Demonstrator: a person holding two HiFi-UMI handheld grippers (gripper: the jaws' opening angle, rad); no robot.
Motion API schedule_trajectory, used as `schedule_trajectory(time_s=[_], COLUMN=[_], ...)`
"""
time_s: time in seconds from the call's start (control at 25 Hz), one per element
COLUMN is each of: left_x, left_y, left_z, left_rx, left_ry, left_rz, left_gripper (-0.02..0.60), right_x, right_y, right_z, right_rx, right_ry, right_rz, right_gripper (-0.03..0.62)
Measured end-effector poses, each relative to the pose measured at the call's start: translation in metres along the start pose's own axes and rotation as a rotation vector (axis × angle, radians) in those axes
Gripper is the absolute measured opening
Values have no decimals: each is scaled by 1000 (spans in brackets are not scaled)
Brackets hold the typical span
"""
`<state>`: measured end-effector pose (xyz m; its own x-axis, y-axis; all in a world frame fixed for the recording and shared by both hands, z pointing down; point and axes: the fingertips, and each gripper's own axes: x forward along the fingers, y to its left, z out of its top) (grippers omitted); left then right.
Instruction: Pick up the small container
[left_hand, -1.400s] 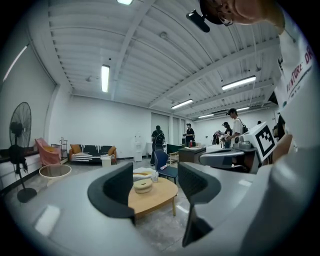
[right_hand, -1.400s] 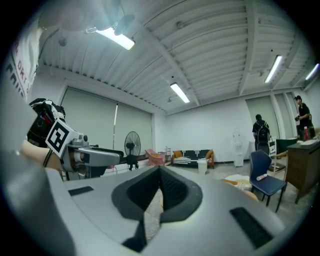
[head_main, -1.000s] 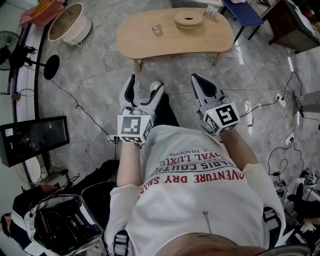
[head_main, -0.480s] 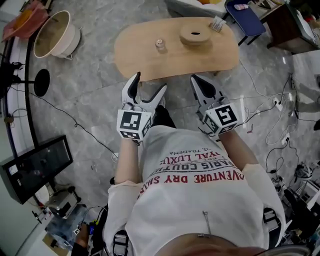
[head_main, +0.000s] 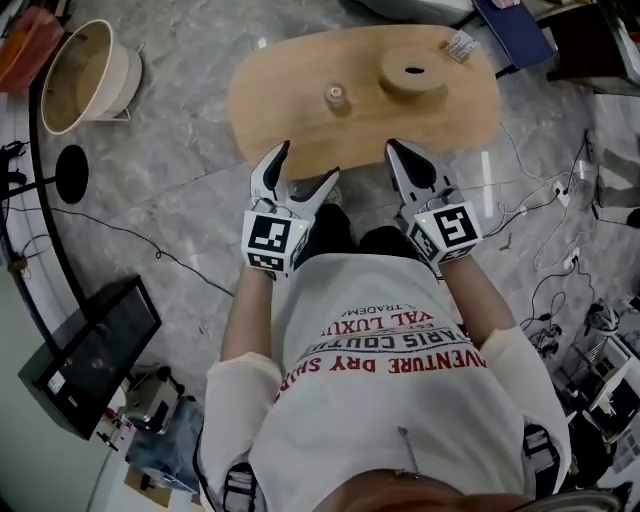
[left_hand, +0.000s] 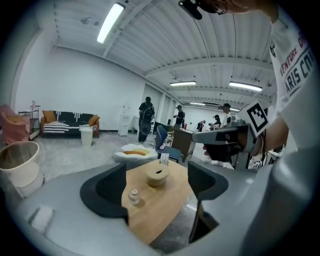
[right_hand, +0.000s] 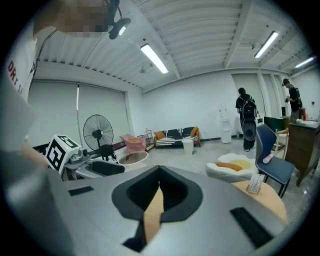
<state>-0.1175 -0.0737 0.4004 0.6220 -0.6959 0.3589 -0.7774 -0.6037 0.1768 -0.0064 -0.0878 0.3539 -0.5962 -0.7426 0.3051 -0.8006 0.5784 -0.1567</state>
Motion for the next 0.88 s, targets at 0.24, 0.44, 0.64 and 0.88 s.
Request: schedule_trajectory(time_s=[0.24, 0.44, 0.64, 0.88], left_x=[47, 99, 161, 219], left_y=[14, 31, 62, 82], left_z=[-65, -109, -158, -212], left_rx=[25, -7, -26, -42], left_ry=[109, 91, 97, 125], left_rz=[-17, -5, 49, 107], left_gripper=[394, 394, 394, 396], right_x=[43, 86, 138, 179], right_y=[-36, -65, -98, -130], right_z=[-42, -84, -125, -163], right_rx=[60, 75, 27, 20], right_ry=[81, 138, 168, 189], right_rz=[-13, 35, 92, 133], right_gripper=[-4, -5, -5, -5])
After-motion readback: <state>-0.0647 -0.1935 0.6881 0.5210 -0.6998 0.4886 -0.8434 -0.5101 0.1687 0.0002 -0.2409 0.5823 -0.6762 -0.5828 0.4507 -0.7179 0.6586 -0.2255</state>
